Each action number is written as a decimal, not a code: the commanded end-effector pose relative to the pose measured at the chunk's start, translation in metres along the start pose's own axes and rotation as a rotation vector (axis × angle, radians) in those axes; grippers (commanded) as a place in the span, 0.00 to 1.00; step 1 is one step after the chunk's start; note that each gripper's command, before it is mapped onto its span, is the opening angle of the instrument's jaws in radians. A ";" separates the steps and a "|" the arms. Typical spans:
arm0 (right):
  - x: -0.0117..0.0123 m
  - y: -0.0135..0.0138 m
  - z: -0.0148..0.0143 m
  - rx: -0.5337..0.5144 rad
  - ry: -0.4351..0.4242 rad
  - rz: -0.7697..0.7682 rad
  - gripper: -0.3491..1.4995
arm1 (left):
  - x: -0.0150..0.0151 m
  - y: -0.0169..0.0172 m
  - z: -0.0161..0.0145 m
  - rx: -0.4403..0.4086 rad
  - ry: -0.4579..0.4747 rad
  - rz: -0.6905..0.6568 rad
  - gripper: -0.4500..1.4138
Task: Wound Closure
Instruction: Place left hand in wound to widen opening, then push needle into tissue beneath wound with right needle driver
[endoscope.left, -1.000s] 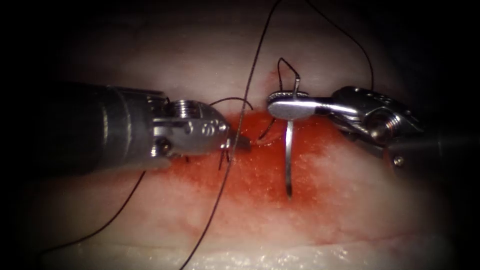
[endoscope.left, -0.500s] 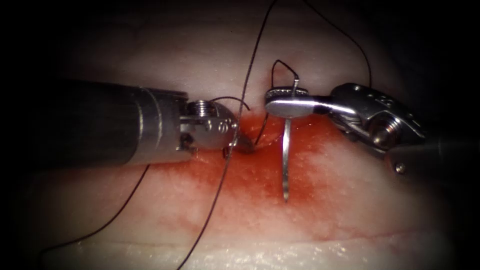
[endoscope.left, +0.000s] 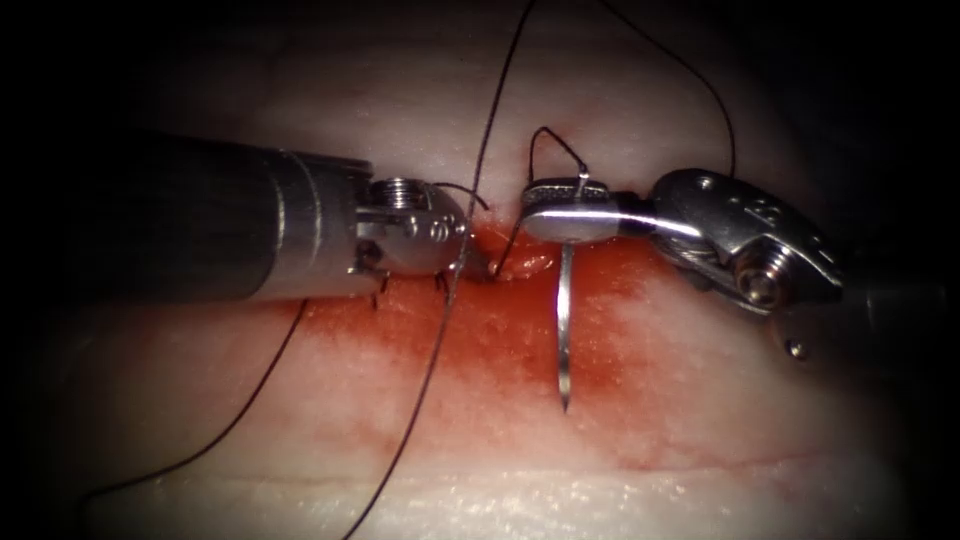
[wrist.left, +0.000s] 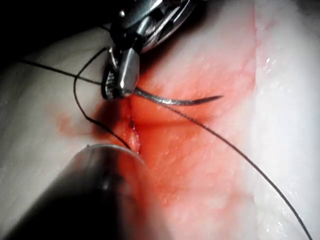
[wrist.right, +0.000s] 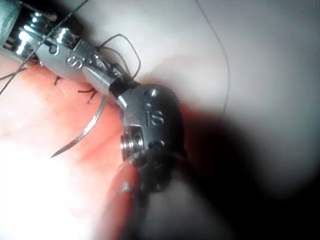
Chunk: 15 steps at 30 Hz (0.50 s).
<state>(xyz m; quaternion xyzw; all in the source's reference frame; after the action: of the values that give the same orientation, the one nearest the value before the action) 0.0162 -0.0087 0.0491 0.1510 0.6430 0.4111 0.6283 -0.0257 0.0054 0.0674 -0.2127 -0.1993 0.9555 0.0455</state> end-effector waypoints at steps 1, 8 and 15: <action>-0.0004 0.0003 0.0008 0.001 0.010 -0.011 0.00 | 0.0002 0.0000 0.0007 -0.018 -0.001 -0.003 0.00; 0.0005 0.0014 0.0016 -0.008 0.037 -0.082 0.00 | 0.0005 0.0022 0.0007 -0.077 0.008 -0.021 0.18; 0.0008 0.0016 0.0024 -0.003 0.057 -0.170 0.00 | 0.0000 0.0024 0.0004 -0.085 0.003 -0.048 0.35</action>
<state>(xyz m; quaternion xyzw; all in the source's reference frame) 0.0172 -0.0062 0.0495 0.0797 0.6709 0.3581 0.6445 -0.0253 0.0030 0.0663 -0.2106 -0.2461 0.9441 0.0617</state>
